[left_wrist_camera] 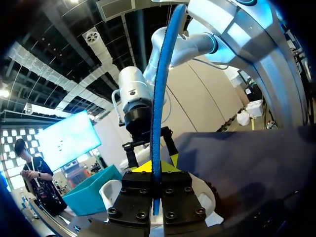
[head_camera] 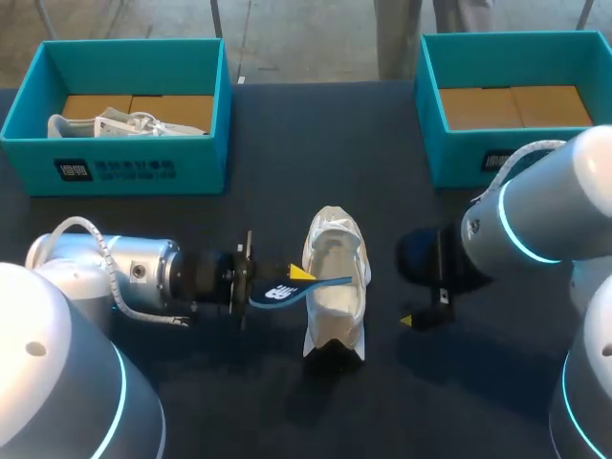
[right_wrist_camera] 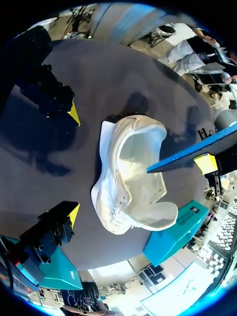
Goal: Take the shoe out of the shoebox, open the shoe tongue, remove and reinsert the insole, then place the shoe into the shoebox
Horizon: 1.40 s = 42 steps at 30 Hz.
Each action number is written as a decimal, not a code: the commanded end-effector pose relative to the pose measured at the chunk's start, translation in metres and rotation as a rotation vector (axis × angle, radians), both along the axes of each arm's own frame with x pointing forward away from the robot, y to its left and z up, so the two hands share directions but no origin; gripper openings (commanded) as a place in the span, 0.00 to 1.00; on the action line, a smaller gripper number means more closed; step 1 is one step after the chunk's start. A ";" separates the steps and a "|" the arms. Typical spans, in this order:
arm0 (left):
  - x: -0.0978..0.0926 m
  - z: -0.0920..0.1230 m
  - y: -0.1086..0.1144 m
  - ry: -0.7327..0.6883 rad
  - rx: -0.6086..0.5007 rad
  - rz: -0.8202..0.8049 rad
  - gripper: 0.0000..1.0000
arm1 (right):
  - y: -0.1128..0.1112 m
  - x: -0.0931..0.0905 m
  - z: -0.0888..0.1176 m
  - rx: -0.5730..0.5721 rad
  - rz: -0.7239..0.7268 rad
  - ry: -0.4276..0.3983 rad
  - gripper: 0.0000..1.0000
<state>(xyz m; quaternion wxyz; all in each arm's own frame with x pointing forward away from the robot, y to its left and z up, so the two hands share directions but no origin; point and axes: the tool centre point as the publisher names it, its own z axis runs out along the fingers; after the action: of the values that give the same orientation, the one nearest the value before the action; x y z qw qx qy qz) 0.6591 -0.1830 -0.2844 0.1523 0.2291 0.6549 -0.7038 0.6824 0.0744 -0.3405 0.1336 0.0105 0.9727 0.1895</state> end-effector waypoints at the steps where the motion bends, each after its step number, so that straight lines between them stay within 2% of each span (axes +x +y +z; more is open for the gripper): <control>1: 0.001 -0.003 -0.003 0.002 0.006 -0.004 0.00 | 0.008 0.000 -0.002 -0.015 -0.008 -0.004 1.00; 6: 0.003 -0.006 -0.004 -0.003 0.017 -0.004 0.00 | 0.008 0.000 -0.002 -0.015 -0.008 -0.004 1.00; 9: 0.004 -0.010 -0.005 -0.004 0.029 -0.005 0.00 | 0.007 -0.003 -0.003 0.015 0.016 0.043 1.00; 22: 0.006 -0.023 -0.013 -0.008 0.061 -0.001 0.00 | 0.016 0.002 0.017 0.020 0.045 0.058 1.00; 42: 0.005 -0.035 -0.023 -0.014 0.107 0.019 0.00 | 0.015 0.005 0.014 0.033 0.032 0.065 1.00</control>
<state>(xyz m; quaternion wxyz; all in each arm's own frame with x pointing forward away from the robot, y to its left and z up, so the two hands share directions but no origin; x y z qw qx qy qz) 0.6666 -0.2028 -0.3183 0.1479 0.2380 0.6909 -0.6664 0.6879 0.0893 -0.3251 0.0978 0.0033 0.9736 0.2061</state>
